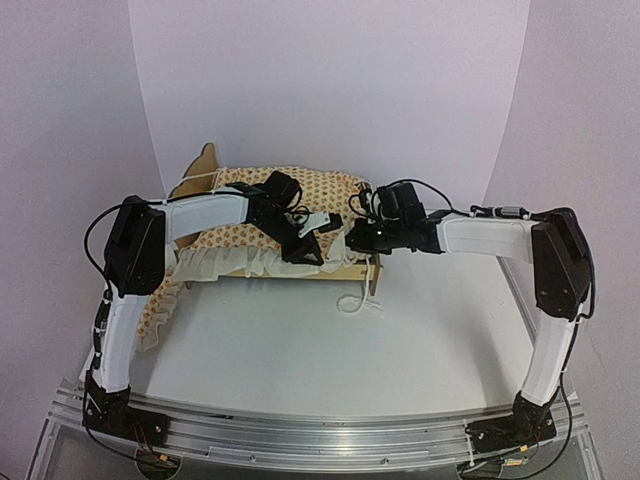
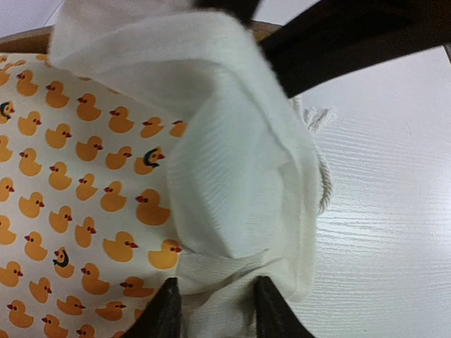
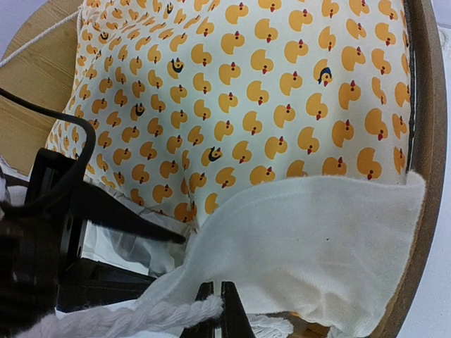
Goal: Set up the pet bed
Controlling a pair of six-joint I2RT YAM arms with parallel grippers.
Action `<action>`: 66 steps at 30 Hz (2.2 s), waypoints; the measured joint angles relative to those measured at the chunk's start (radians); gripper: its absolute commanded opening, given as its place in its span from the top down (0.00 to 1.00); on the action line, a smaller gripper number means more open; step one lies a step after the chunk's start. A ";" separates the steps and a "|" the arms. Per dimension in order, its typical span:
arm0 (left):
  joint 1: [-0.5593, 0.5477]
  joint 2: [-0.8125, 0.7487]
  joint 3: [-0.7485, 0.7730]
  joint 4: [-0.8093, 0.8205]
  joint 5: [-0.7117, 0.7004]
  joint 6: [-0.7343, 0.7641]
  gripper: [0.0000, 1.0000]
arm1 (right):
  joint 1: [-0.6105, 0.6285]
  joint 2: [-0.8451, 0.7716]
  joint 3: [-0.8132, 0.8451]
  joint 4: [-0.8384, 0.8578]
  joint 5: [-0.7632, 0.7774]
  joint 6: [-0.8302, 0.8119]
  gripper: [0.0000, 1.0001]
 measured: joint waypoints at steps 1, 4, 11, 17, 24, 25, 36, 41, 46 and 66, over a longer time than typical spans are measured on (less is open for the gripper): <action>-0.004 0.000 0.001 -0.002 -0.001 -0.005 0.69 | 0.000 0.001 0.001 0.000 -0.004 0.001 1.00; -0.004 0.006 0.024 -0.017 0.018 -0.008 0.65 | 0.000 0.010 0.011 0.001 -0.018 0.001 1.00; 0.029 0.010 0.064 -0.026 0.097 -0.020 0.75 | 0.000 0.028 0.017 0.001 -0.033 0.001 1.00; 0.033 0.013 0.080 -0.034 0.138 -0.040 0.50 | 0.000 0.032 0.018 0.000 -0.039 0.006 1.00; -0.006 0.014 0.093 0.064 0.157 -0.139 0.52 | -0.004 0.032 0.018 0.000 -0.040 0.029 1.00; -0.012 0.016 0.096 0.078 0.156 -0.151 0.54 | -0.004 0.032 0.018 0.000 -0.041 0.033 1.00; -0.022 0.083 0.125 0.098 0.159 -0.183 0.73 | -0.014 0.032 0.019 0.000 -0.043 0.038 1.00; -0.031 0.097 0.125 0.096 0.174 -0.181 1.00 | -0.014 0.032 0.019 0.000 -0.043 0.038 1.00; -0.032 0.097 0.148 0.085 0.167 -0.195 1.00 | -0.015 0.032 0.020 0.002 -0.042 0.035 1.00; 0.035 0.095 0.224 0.174 0.040 -0.184 1.00 | 0.021 0.119 0.120 -0.020 -0.076 -0.096 1.00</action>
